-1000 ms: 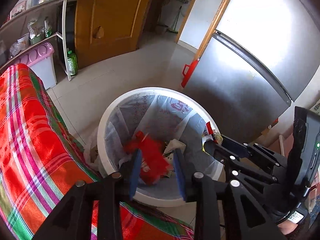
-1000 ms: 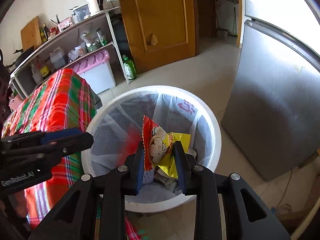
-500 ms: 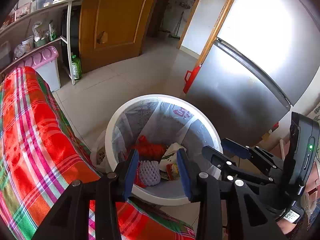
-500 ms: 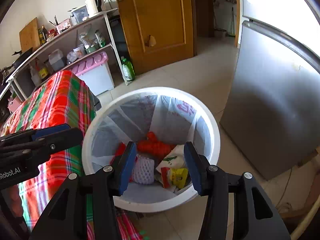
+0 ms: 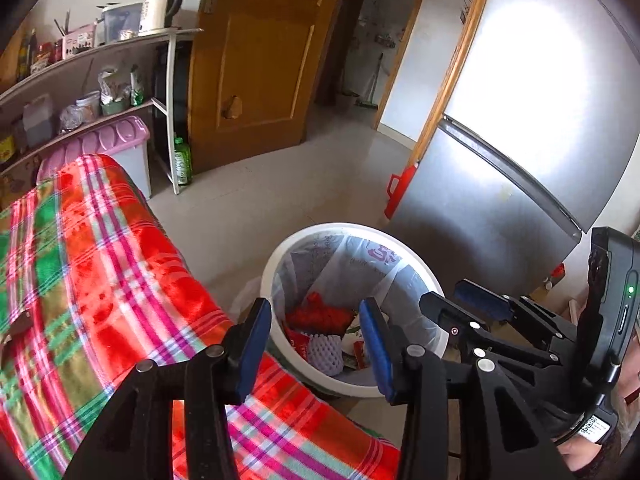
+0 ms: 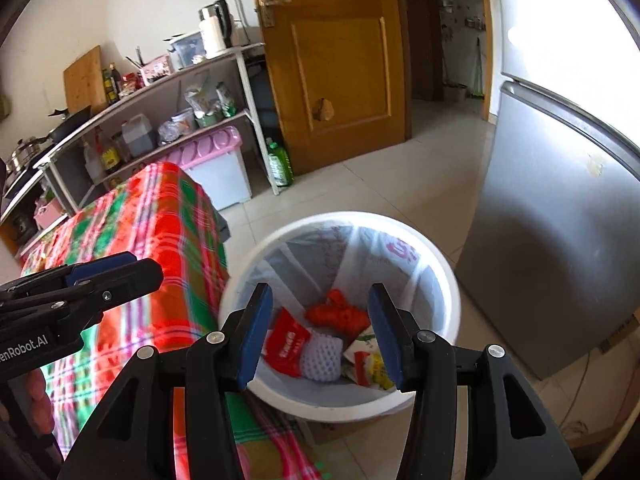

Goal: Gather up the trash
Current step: 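Move both tools back over the table toward the gold and brown wrappers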

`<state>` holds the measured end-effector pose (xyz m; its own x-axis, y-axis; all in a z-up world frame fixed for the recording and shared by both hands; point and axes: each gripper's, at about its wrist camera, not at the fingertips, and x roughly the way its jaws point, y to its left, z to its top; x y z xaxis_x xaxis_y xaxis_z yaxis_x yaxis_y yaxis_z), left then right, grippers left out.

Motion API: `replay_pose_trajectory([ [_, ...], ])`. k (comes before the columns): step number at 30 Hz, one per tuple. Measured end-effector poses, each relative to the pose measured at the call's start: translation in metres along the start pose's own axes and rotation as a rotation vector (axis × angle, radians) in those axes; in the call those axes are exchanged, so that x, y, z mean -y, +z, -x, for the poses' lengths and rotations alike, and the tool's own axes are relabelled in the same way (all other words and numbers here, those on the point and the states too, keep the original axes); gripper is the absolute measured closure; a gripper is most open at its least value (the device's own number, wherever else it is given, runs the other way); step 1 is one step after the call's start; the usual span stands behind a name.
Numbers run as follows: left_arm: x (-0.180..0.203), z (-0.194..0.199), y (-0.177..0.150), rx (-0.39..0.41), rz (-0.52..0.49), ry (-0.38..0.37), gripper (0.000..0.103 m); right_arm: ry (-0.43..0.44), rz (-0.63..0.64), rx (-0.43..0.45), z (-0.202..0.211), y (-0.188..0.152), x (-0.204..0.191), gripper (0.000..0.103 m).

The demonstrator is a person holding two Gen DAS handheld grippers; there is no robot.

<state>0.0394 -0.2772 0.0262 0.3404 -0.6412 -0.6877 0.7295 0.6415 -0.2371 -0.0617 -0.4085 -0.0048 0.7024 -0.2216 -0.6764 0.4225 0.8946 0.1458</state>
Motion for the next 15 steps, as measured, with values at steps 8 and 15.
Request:
replay_pose_trajectory([
  [8,-0.028,0.036,-0.007,0.056,0.038,0.059,0.051,0.068,0.057,0.037,0.010,0.007,-0.039,0.052],
  [15,-0.059,0.061,-0.016,0.080,0.080,0.113,0.051,0.116,0.108,0.039,0.008,0.009,-0.076,0.052],
])
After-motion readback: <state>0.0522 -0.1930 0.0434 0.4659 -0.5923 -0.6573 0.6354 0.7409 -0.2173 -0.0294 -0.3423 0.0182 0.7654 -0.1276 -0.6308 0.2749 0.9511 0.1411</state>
